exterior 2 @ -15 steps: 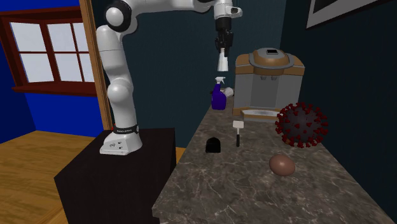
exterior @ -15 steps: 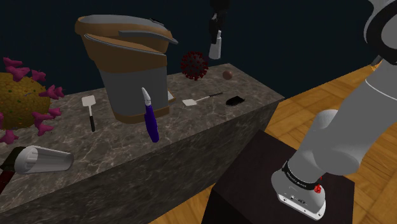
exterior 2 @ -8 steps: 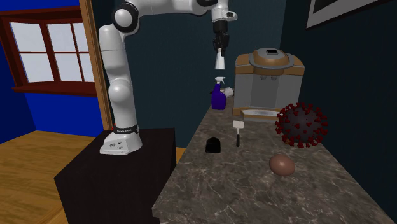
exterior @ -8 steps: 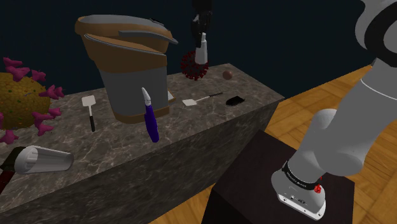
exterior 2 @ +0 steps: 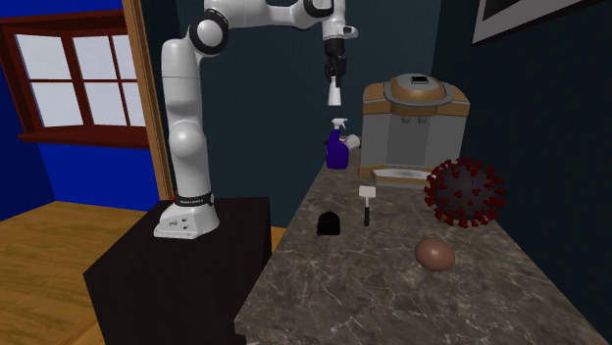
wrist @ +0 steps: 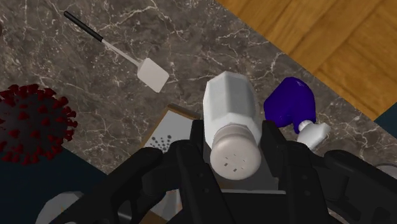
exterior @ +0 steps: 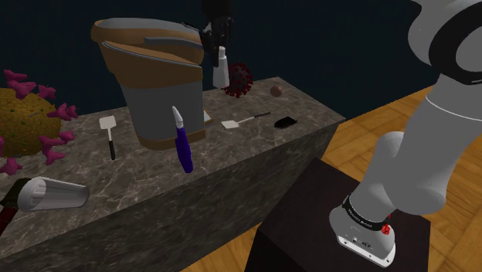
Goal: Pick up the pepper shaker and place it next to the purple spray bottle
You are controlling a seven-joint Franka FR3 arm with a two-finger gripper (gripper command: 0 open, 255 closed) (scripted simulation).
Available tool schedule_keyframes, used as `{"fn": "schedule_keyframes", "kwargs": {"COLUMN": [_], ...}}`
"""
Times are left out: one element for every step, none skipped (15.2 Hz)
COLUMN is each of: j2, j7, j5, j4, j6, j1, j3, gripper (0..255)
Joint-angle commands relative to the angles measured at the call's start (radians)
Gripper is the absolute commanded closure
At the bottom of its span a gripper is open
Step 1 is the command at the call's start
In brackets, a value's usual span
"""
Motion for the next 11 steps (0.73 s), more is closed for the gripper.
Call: {"fn": "schedule_keyframes", "kwargs": {"j2": [0.045, 0.053, 0.046, 0.040, 0.034, 0.028, 0.023, 0.018, 0.014, 0.010, 0.006], "j7": [0.046, 0.055, 0.056, 0.057, 0.058, 0.060, 0.061, 0.062, 0.063, 0.064, 0.066], "j5": [-0.003, -0.003, -0.003, -0.003, -0.002, -0.002, -0.002, -0.002, -0.002, -0.001, -0.001], "j4": [0.062, 0.073, 0.050, 0.028, 0.006, -0.015, -0.036, -0.056, -0.075, -0.094, -0.113], "j6": [-0.022, -0.026, -0.009, 0.007, 0.022, 0.038, 0.053, 0.068, 0.083, 0.098, 0.113], "j1": [0.025, 0.030, 0.030, 0.030, 0.029, 0.029, 0.029, 0.029, 0.028, 0.028, 0.028], "j3": [0.022, 0.026, 0.026, 0.025, 0.025, 0.025, 0.025, 0.025, 0.025, 0.025, 0.025], "gripper": [255, 255, 255, 255, 255, 255, 255, 255, 255, 255, 255]}}
